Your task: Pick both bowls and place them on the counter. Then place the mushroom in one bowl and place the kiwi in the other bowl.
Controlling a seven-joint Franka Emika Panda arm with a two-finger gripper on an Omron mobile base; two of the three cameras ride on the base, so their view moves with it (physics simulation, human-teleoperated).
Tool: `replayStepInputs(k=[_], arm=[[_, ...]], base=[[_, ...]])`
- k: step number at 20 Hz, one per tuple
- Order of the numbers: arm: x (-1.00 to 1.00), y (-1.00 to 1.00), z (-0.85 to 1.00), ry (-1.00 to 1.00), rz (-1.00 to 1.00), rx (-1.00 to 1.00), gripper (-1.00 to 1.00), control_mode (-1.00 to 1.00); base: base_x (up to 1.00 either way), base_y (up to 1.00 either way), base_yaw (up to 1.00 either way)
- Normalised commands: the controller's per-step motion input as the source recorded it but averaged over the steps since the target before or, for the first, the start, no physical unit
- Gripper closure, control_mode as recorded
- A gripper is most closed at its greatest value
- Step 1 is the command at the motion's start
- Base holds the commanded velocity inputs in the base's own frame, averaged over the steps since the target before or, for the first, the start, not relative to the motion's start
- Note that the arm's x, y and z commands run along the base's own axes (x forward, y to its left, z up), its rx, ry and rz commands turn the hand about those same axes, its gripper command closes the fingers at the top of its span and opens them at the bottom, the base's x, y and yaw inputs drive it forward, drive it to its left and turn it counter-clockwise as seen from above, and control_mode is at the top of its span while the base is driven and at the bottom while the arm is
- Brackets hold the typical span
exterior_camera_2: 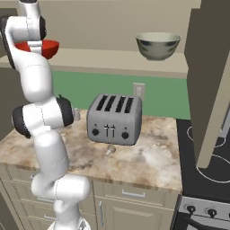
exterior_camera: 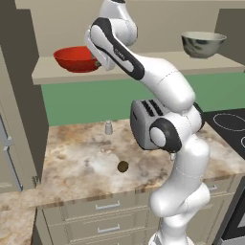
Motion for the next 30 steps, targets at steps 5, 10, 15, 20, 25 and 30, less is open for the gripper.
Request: replayStepInputs(k=[5,10,15,20,25,30], arm=[[-0.66,-0.03,0.00,-0.11,-0.07,0.00,1.00,-1.00],[-0.75,-0.08,0.00,-0.10,-0.09,0.03,1.00,-1.00],[-0.74,-0.14,0.00,-0.01,-0.11,0.12,1.00,-1.00],[-0.73,-0.15,-0.04,0.00,-0.11,0.18,1.00,-1.00],[-0.72,-0.09,-0.13,0.00,-0.11,0.16,1.00,-1.00],[-0.73,-0.07,-0.20,0.00,-0.09,0.13,1.00,-1.00]], base=[[0.00,0.00,0.00],[0.00,0.00,0.00],[0.00,0.00,0.00],[0.00,0.00,0.00],[0.00,0.00,0.00],[0.00,0.00,0.00]])
